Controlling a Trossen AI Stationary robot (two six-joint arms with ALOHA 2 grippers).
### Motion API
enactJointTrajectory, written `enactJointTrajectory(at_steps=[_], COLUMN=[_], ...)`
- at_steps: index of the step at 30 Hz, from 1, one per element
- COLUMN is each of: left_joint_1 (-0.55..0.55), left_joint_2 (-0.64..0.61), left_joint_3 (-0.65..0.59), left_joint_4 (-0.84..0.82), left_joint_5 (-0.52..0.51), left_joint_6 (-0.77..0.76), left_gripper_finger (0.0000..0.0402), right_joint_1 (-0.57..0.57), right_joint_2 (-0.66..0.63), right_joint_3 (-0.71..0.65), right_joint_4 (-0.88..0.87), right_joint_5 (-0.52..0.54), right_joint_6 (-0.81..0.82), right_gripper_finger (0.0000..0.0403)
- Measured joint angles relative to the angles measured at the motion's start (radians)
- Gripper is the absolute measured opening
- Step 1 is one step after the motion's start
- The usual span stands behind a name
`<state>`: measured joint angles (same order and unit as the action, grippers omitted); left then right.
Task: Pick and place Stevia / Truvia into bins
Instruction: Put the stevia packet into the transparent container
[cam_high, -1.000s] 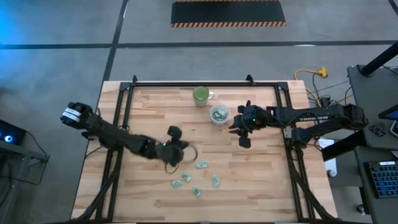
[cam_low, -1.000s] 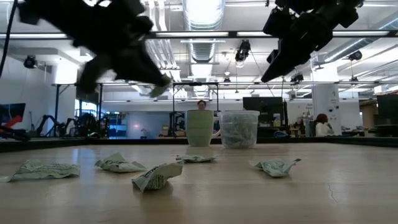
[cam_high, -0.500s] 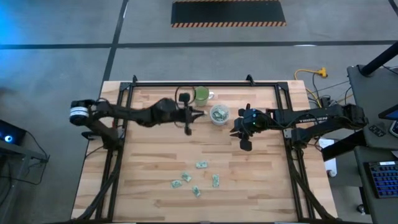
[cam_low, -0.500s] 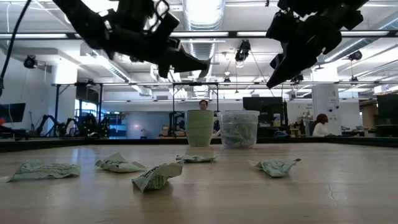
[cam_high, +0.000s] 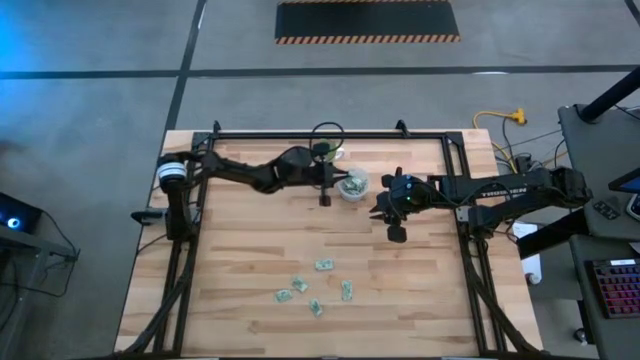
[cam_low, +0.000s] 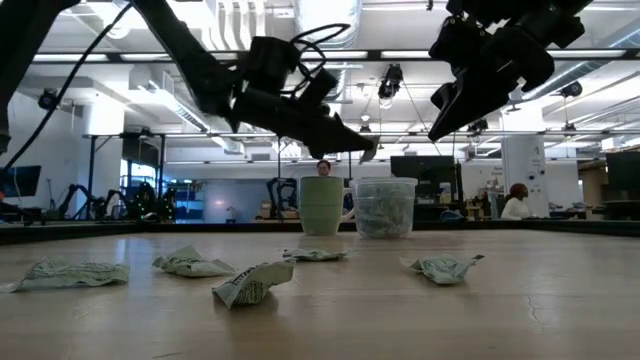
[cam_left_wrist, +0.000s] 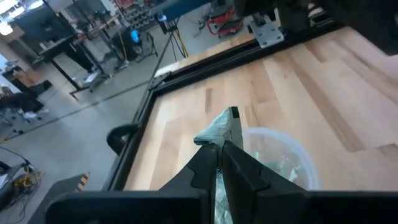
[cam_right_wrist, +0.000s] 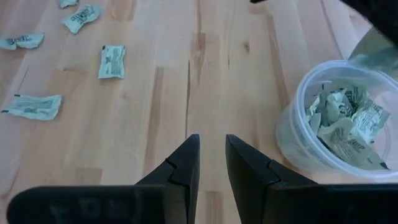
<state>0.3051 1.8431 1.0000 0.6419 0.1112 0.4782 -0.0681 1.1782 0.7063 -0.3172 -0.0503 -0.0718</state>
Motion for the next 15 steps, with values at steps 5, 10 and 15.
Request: enactJointTrajectory(at_steps=[5,10,15], left_joint_1=[0.012,0.021,0.025], left_joint_2=[0.003,0.003,0.003], left_joint_3=[0.036,0.043,0.037], left_joint_4=[-0.055,-0.058,-0.061], left_joint_5=[0.000,0.000,0.033], left_joint_6=[0.000,-0.001,-0.002], left_gripper_finger=[0.0006,0.0006,0.0006], right_joint_1=[-0.002,-0.002,-0.002], right_joint_2=[0.000,0.000,-0.005], right_joint_3=[0.000,0.000,0.000], right_joint_4=[0.000,0.002,0.004], right_joint_5=[0.000,0.000,0.000], right_joint_6=[-0.048,-0.063,-0.063], right_gripper_finger=[0.0068,0.0068,0.0068])
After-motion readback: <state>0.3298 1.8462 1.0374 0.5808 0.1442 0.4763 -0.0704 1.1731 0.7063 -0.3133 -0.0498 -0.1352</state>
